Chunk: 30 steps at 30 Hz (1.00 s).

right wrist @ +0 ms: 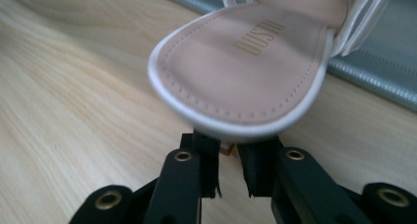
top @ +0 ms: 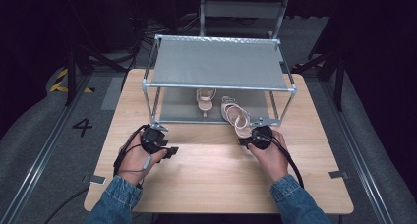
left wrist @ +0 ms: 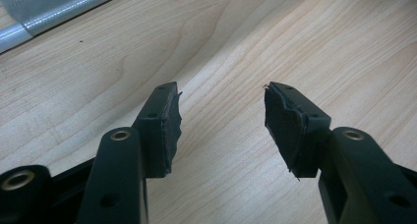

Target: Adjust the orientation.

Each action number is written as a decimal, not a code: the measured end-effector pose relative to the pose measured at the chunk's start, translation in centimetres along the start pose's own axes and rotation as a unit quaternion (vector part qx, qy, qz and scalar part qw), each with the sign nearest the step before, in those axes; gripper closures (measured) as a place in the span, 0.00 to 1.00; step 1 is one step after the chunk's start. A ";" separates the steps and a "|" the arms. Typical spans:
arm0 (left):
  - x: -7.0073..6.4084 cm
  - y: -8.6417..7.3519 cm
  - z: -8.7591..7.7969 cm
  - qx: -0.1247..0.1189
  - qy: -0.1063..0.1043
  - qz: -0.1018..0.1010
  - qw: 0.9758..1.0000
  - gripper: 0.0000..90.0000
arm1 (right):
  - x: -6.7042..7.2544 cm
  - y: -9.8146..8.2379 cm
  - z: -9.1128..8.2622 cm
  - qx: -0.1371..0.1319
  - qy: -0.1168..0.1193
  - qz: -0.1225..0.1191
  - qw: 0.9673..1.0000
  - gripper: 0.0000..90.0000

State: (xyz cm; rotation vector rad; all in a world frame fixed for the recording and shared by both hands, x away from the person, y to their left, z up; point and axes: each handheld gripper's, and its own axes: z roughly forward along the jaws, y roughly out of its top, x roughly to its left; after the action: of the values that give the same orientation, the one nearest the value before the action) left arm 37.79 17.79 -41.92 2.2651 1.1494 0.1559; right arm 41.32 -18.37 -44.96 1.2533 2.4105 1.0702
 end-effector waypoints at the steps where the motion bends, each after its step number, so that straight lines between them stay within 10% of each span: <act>1: 0.0 0.0 0.0 0.000 0.000 0.000 1.000 0.53 | -0.1 0.2 0.1 -0.002 0.000 -0.001 1.000 0.88; 30: 0.8 -1.7 -0.9 -0.001 0.008 -0.021 1.000 0.53 | -1.4 6.8 5.6 0.028 -0.045 -0.053 0.997 0.89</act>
State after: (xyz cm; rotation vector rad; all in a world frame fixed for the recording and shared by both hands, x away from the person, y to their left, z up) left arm 36.79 19.61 -42.31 2.2394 1.2042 0.1589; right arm 49.19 -14.14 -44.43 1.1506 2.4247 0.9038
